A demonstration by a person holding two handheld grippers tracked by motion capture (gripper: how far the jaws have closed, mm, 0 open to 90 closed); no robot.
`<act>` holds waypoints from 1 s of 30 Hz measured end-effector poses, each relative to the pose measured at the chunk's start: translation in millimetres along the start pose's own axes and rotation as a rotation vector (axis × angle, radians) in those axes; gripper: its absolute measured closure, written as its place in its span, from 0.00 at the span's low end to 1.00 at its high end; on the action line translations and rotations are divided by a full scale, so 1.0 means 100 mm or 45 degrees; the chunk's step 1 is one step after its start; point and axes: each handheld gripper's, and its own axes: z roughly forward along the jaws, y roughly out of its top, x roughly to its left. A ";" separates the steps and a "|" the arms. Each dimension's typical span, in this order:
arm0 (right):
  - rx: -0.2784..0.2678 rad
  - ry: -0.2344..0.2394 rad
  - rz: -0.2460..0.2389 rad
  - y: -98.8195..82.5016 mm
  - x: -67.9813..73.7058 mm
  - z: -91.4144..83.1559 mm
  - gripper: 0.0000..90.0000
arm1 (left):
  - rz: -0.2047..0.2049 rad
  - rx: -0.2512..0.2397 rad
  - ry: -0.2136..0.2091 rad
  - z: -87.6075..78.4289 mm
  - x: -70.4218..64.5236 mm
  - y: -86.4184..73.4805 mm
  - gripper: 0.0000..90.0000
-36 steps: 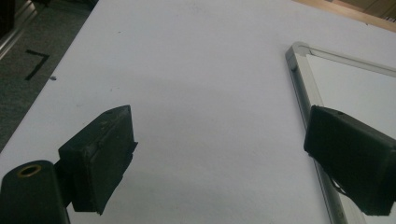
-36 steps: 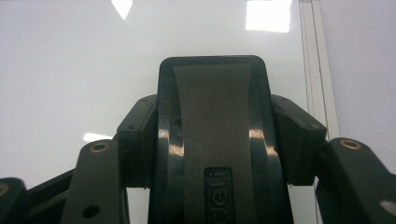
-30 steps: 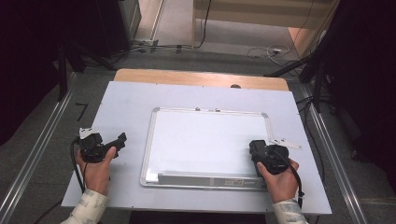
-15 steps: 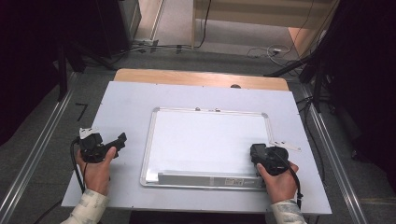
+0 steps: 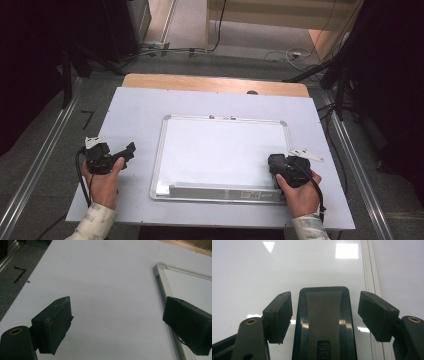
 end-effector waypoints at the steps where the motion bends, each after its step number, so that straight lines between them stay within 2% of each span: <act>1: 0.001 0.005 -0.007 0.00 0.00 0.00 0.29 | 0.000 0.000 0.002 0.00 0.00 0.00 0.10; 5: 0.032 -0.016 -0.034 0.02 0.00 0.01 0.36 | 0.000 0.000 0.002 0.00 0.00 0.00 0.10; 10: 0.072 -0.016 -0.033 0.02 0.02 0.05 0.41 | -0.002 0.001 0.002 0.00 0.00 0.00 0.10; 13: 0.075 -0.041 -0.032 0.03 0.01 0.04 0.41 | -0.002 0.001 -0.001 0.00 0.01 0.00 0.10; 18: 0.072 -0.031 -0.024 0.03 0.00 0.04 0.40 | -0.006 0.000 0.001 0.00 0.01 0.00 0.10; 22: 0.026 -0.014 -0.015 0.04 -0.01 0.01 0.36 | -0.002 -0.001 -0.001 0.00 0.00 0.00 0.10; 27: -0.031 -0.001 -0.014 0.10 -0.02 -0.05 0.36 | 0.000 0.000 0.003 0.00 0.00 0.00 0.10; 30: -0.073 0.016 -0.039 0.13 -0.02 -0.10 0.37 | 0.001 0.000 0.003 0.00 0.00 0.00 0.10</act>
